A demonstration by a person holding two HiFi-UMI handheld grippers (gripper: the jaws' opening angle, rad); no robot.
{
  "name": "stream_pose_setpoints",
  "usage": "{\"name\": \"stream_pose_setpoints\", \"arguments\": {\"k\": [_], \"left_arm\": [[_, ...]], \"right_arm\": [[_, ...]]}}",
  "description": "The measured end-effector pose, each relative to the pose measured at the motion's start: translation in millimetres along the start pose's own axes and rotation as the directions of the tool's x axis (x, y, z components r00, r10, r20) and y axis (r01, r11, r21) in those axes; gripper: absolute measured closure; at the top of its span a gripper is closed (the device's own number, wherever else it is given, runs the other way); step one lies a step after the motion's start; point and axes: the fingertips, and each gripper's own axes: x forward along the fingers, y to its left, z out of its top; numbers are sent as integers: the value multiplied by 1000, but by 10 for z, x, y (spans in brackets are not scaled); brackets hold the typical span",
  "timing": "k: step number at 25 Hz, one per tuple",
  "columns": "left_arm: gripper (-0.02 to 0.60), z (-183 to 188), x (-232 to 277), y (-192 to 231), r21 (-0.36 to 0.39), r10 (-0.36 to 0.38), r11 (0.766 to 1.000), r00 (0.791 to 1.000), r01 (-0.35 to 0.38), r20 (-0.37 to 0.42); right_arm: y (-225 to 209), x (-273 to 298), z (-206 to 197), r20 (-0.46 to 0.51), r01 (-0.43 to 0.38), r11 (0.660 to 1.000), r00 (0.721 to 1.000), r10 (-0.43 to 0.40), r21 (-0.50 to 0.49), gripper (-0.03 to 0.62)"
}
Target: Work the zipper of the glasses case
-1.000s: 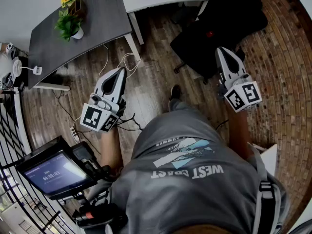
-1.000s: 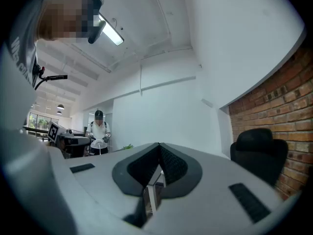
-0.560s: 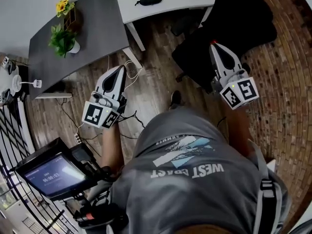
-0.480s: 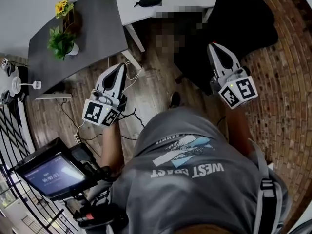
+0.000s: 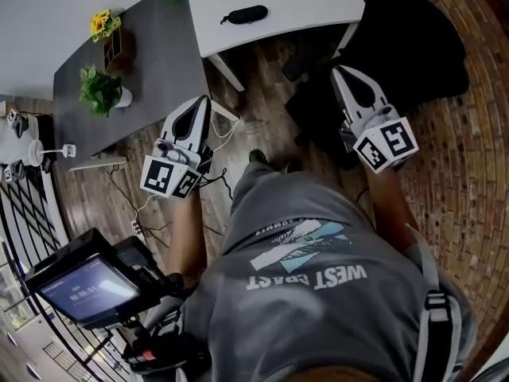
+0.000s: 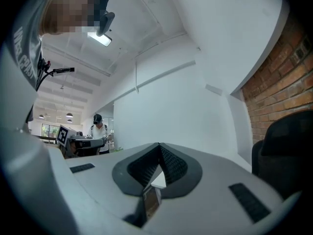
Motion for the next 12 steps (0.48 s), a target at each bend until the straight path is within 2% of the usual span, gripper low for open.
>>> {"name": "stream_pose_setpoints", "arguments": {"k": [8,12], "left_arm": [[577,-109,423,836,-24,12,1000,999,-11,42],[577,-248,630,1416,-45,5,999,998,-2,66]], "right_arm": [[-222,790,-102,-36,32,999,999,-33,-15,599],[-267,1352,-174,-49,55,998,997,-57,-39,599]]}}
